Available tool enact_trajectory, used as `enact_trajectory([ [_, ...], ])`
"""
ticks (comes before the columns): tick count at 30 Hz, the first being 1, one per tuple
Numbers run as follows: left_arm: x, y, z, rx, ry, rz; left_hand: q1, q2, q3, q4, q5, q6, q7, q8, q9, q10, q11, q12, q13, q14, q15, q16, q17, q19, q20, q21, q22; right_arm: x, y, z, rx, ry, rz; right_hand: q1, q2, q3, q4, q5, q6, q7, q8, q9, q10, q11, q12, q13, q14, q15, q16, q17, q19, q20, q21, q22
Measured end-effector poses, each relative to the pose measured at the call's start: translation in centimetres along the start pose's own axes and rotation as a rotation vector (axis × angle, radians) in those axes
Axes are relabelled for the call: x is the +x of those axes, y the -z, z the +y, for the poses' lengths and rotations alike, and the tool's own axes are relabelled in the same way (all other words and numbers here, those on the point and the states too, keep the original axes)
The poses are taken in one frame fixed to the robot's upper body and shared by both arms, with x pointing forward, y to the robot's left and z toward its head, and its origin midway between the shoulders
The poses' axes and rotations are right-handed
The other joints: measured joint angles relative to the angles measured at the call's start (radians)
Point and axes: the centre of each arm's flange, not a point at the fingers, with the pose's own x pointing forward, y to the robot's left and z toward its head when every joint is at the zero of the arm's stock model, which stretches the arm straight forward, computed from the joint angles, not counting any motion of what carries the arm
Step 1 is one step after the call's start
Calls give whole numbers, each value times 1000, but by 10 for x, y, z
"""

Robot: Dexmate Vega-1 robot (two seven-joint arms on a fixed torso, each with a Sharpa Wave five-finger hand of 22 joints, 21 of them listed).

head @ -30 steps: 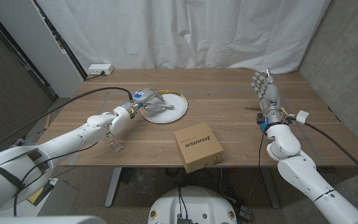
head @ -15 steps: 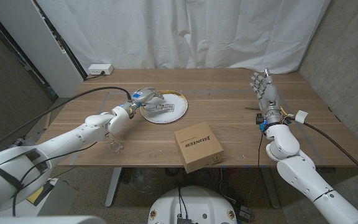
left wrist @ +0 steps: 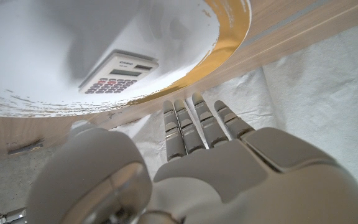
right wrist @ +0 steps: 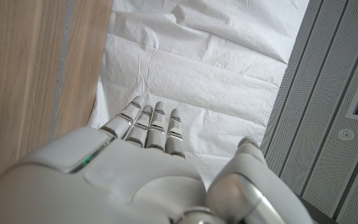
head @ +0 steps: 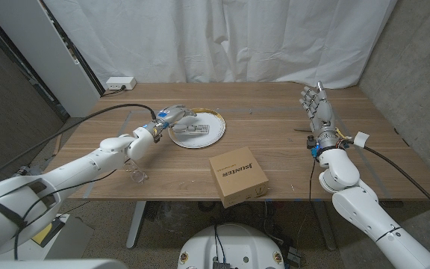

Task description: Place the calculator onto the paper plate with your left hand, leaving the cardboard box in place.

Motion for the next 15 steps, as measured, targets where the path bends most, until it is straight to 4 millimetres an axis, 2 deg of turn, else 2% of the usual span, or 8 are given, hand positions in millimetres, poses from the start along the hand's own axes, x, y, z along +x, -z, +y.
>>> enact_trajectory([
  [7, 0, 2, 1, -9, 19, 4, -69, -6, -41, -1, 19, -83, -6, 0, 0, -70, 37, 0, -3, -58, 15, -4, 0, -25, 16, 0, 5, 1, 0, 0, 0, 0, 0, 0, 0, -3, -3, 0, 0, 0, 0, 0, 0, 0, 0, 0, 2, 2, 0, 0, 0, 0, 0, 0],
  [11, 1, 2, 2, -15, 35, 3, -93, -10, -58, -4, 34, -131, -6, 0, 0, -103, 45, 0, -3, -87, 23, -4, 0, -35, 25, 0, 5, 1, 1, -1, 0, 0, 1, 0, 0, -3, -3, 0, 0, 0, 0, 0, 0, 0, 0, 0, 5, 5, 0, 0, 0, 0, 0, 0],
  [15, 2, 2, 4, -16, 45, 3, -93, -9, -63, -7, 35, -152, -4, 0, 0, -116, 48, 0, -3, -100, 26, -4, -3, -41, 30, 0, 2, 1, 1, -1, 0, 1, 0, 0, 0, -3, -3, 0, 0, 0, 0, 0, 0, 0, 0, 0, 5, 5, 0, 0, 0, 0, 0, 0],
])
